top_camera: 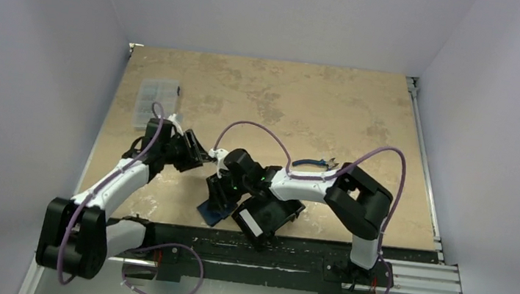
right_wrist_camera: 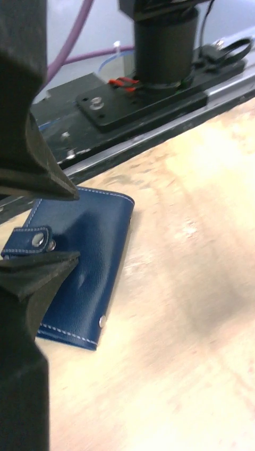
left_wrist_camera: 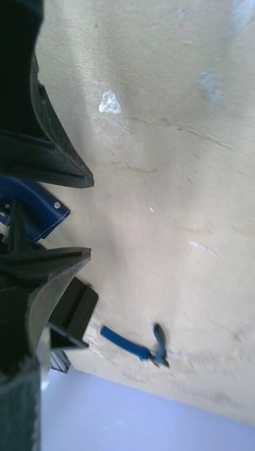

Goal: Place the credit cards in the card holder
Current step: Close the card holder at the center of the board.

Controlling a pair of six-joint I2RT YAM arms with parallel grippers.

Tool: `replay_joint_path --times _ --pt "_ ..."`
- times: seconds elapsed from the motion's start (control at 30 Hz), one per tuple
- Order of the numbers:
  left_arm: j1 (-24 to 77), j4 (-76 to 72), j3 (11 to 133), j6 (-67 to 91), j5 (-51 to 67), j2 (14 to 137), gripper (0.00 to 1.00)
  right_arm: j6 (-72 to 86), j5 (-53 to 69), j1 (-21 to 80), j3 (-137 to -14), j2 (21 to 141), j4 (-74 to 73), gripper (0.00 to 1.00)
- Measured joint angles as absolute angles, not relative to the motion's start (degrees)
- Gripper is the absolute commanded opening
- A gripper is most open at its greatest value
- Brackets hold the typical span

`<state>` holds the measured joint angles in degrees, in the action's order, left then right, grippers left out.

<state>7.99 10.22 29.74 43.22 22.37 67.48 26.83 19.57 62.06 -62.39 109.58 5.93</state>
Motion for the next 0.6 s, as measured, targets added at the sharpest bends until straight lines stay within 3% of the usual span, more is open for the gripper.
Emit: replay_joint_path --times 0.2,0.4,0.43,0.53,0.6 --pt "8.0 16.3 31.6 43.7 19.5 56.7 0.56 23.2 16.4 60.7 -65.3 104.9 -9.6 0.64" --pt "9.1 22.2 25.4 47.8 20.2 50.4 0.6 22.3 14.1 58.0 -68.2 100.8 -18.1 0.66" --pt "10.0 23.6 25.3 48.5 20.1 49.6 0.58 22.2 14.0 57.4 -68.2 100.1 -19.5 0.64" --pt "14.0 25.4 25.3 50.0 18.2 48.5 0.51 21.5 13.9 56.3 -68.2 99.4 -23.4 0.41" --pt "18.5 25.6 25.3 50.9 16.8 49.5 0.49 20.7 14.0 56.1 -68.2 99.8 -25.8 0.32"
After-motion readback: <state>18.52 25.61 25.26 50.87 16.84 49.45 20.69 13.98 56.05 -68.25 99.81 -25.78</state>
